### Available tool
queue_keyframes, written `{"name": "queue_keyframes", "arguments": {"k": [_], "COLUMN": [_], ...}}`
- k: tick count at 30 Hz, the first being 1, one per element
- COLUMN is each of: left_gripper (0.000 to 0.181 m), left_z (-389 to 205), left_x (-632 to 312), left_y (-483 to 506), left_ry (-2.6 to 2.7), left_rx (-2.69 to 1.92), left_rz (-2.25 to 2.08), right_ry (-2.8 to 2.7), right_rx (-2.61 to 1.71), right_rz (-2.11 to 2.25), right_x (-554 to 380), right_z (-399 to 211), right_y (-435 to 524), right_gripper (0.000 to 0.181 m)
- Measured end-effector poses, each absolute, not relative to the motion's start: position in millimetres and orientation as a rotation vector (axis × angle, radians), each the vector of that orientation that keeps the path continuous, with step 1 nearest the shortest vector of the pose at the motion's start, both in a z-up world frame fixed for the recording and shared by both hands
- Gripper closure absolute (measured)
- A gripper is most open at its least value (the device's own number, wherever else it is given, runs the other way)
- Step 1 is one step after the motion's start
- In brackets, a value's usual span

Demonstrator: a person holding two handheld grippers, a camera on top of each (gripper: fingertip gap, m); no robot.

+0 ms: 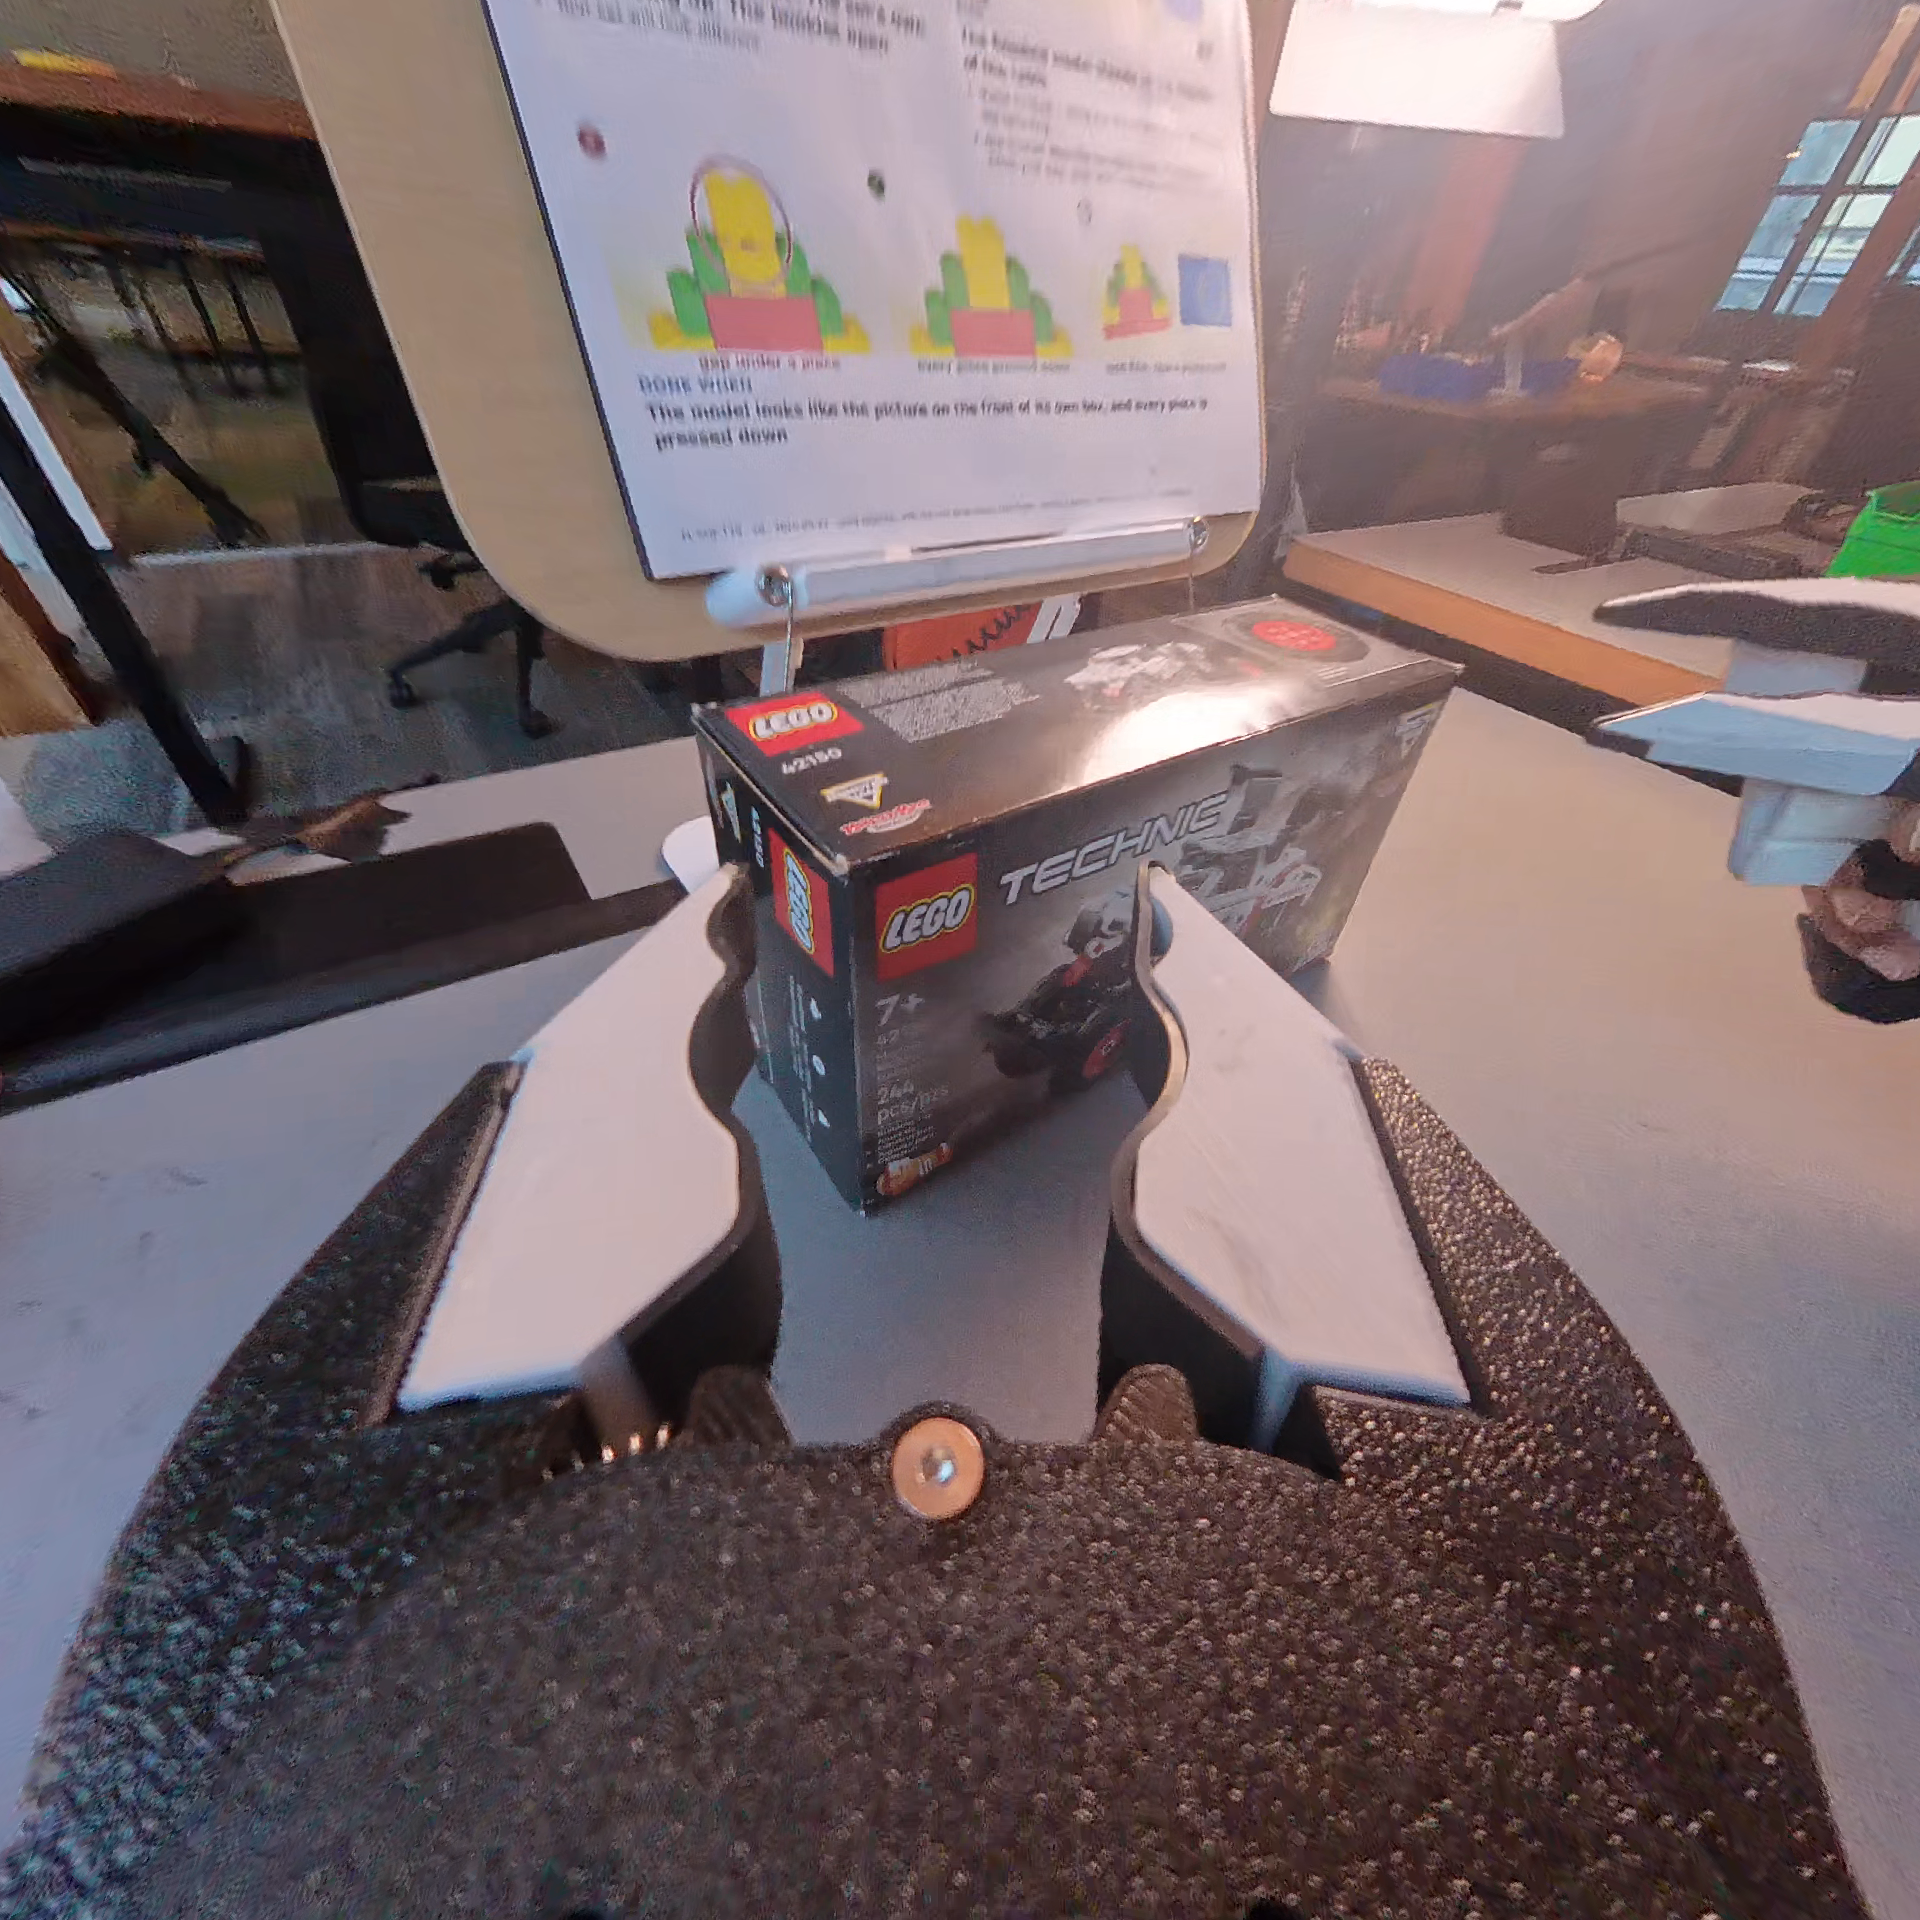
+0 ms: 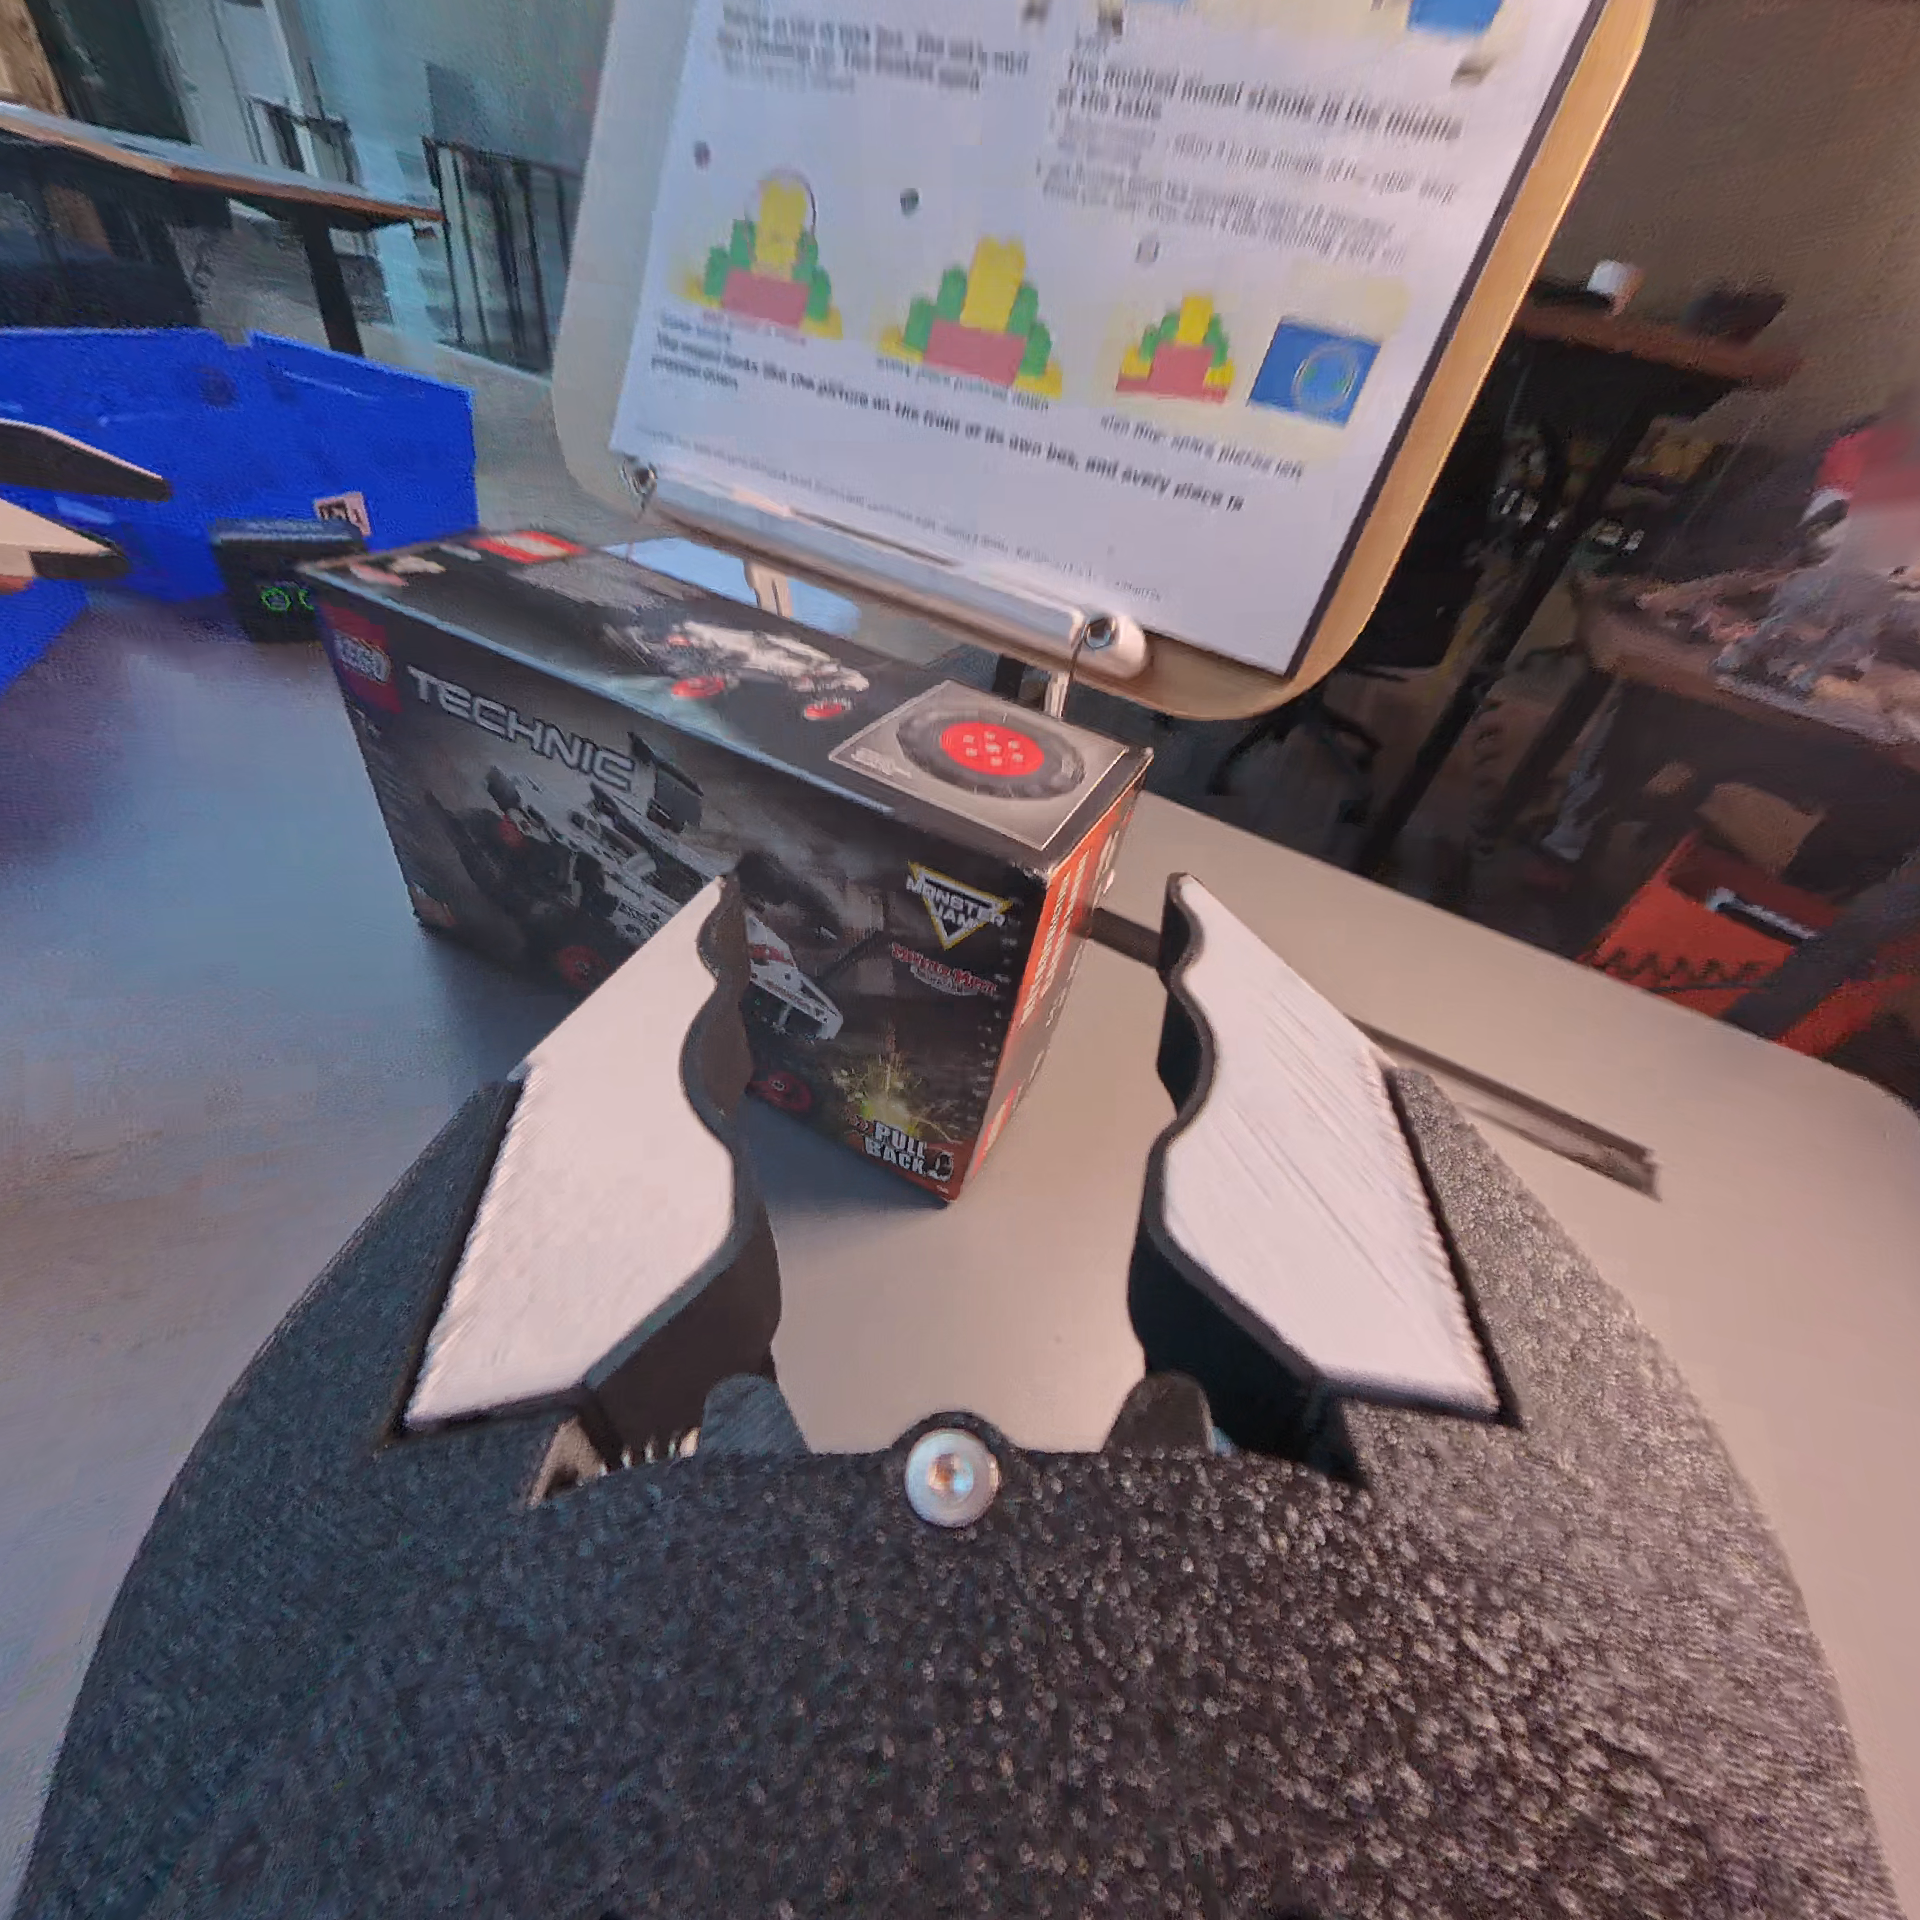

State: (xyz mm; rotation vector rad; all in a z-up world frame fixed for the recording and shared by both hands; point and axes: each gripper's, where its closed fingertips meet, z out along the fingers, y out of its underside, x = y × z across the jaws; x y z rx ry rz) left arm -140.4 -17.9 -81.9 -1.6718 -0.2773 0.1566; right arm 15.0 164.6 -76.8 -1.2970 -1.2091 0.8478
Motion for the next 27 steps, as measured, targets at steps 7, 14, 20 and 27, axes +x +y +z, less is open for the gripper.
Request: {"name": "queue_keyframes", "arguments": {"k": [7, 14, 20, 27], "left_gripper": [0.099, 0.107, 0.098, 0.089], "left_z": [-53, -120, -159, -163], "left_x": [-51, 1, -6, -5], "left_y": [-119, -168, -162, -160], "left_ry": [-0.293, -0.421, -0.49, -0.488], "left_rx": [-1.649, -1.65, -1.743, -1.77], "left_rz": [0.236, 0.306, 0.277, 0.257], "right_ry": [-1.15, -1.151, -0.993, -1.026], "right_rx": [-1.322, -1.437, -1.441, -1.402], "right_rz": [0.858, 0.898, 0.968, 0.875], "right_x": [118, 171, 185, 184], "right_z": [-52, -139, -127, -128], "right_y": [88, 27, 42, 37], "right_gripper": [0.088, 0.084, 0.085, 0.089]}}
